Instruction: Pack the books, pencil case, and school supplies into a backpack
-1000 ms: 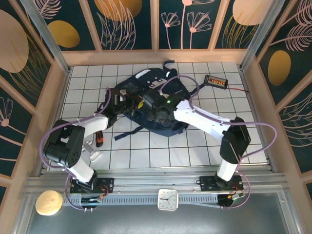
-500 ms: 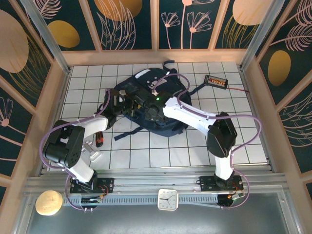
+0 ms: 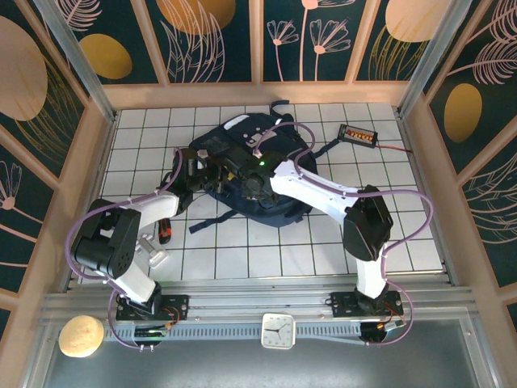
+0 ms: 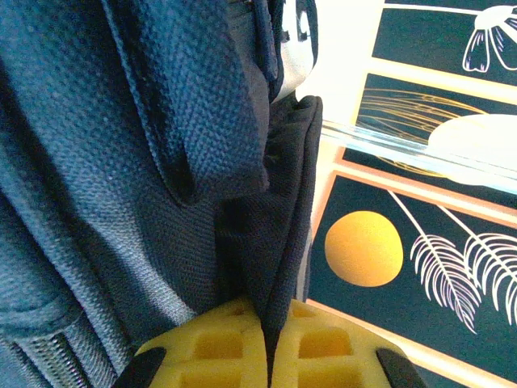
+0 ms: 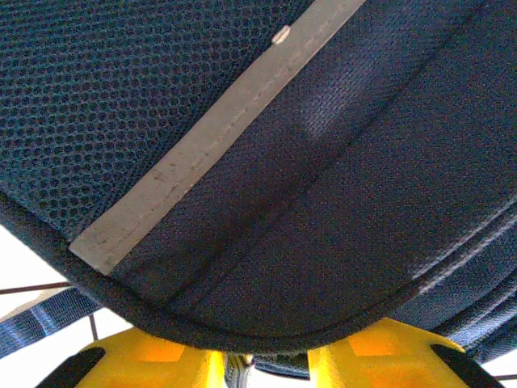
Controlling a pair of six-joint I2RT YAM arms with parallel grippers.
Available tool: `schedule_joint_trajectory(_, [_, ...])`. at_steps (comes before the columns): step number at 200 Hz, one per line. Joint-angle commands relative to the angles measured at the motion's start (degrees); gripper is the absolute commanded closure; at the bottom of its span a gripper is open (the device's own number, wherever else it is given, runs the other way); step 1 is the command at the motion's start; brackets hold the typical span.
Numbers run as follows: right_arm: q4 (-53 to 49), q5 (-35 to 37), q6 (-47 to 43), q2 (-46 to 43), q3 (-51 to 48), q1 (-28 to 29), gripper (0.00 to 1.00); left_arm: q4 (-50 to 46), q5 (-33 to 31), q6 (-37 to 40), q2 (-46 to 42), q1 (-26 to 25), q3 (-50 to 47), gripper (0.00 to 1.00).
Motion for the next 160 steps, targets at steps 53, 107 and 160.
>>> schedule_joint_trajectory(53, [0.5, 0.3, -0.2, 1.4, 0.6, -0.6, 0.87, 10.5, 2.3, -2.9, -0.6, -0.1, 2.2, 1.00])
schedule_joint_trajectory(107, [-1.9, -2.6, -1.6, -0.3, -0.9, -0.5, 1.00, 7.0, 2.1, 1.5, -1.2, 0.7, 1.8, 1.00])
schedule_joint_trajectory(160, [-5.0, -2.5, -5.8, -5.4, -8.2, -3.0, 1.00, -3.6, 2.3, 11.3, -4.5, 6.1, -0.7, 1.00])
